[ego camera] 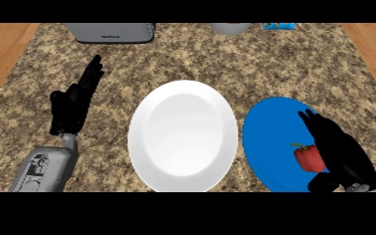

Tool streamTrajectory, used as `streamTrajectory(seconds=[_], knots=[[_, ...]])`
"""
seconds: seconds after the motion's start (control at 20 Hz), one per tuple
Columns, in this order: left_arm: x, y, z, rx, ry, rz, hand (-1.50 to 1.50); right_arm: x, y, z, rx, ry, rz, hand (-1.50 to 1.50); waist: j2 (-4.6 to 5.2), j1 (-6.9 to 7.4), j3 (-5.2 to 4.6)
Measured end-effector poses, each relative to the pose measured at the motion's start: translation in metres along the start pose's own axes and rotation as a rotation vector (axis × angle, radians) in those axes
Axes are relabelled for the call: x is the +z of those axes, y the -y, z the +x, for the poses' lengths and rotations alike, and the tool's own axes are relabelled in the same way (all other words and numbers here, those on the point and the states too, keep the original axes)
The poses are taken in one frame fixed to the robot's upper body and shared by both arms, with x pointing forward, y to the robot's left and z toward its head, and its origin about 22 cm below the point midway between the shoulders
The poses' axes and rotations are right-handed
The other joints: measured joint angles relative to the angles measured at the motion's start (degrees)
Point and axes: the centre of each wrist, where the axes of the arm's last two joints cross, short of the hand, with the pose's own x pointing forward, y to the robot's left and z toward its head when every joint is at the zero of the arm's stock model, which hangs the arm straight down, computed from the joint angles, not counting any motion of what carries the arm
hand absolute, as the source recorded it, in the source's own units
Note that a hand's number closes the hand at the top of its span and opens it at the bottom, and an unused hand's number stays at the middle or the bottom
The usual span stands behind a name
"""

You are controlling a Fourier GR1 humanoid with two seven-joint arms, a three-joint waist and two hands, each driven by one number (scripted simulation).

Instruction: Pick the bell pepper from the plate and place it in the plate

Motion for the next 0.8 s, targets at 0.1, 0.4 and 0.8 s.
streamTrajectory(seconds=[0.1, 0.4, 0.8], knots=[[-0.001, -0.003, 0.003, 0.001, 0.004, -0.001, 0.00, -0.005, -0.005, -0.005, 0.007, -0.004, 0.008, -1.50, -0.01, 0.00, 0.00], [-0.004, 0.002, 0.001, -0.004, 0.003, 0.006, 0.00, -0.005, -0.011, -0.011, 0.027, 0.026, -0.047, 1.50, -0.02, -0.08, -0.01], [-0.001, -0.001, -0.003, -0.003, 0.002, 0.007, 0.00, -0.013, -0.011, -0.014, 0.027, 0.048, -0.130, 1.50, -0.05, -0.06, -0.04]])
